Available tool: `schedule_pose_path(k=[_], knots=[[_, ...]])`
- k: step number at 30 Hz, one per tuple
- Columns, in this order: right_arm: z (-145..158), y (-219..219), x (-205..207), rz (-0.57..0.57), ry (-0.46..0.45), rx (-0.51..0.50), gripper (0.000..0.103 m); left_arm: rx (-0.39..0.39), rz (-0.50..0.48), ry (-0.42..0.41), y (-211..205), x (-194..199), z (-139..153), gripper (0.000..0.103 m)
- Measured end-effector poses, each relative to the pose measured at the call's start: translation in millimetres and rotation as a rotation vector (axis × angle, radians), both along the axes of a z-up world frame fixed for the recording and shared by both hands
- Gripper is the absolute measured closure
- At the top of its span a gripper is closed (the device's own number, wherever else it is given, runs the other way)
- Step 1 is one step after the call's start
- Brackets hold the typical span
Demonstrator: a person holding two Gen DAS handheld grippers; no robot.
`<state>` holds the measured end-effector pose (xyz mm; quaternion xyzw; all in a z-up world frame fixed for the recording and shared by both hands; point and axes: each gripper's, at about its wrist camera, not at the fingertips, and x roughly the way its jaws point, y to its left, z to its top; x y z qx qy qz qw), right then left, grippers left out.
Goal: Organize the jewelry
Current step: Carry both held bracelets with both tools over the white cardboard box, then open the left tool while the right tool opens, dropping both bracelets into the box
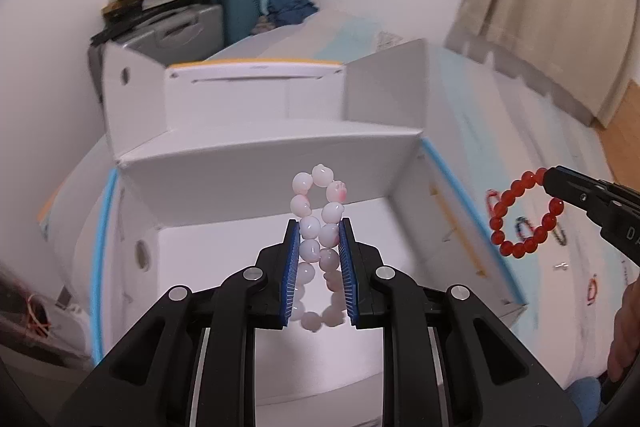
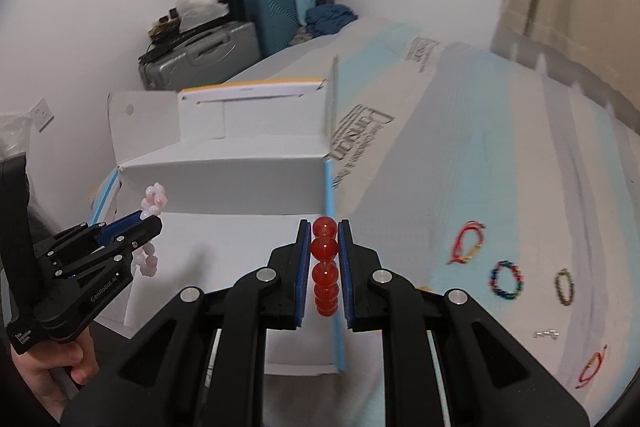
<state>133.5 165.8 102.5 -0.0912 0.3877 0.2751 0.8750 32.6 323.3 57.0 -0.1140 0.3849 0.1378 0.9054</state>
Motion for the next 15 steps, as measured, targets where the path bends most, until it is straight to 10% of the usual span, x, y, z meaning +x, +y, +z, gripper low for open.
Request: schedule_pose_path(k=[15], knots=[[-60,49,0,0.064,0.103,-0.036,0.09,-0.016,0.085,0.133,48,-13,-50,0.084]])
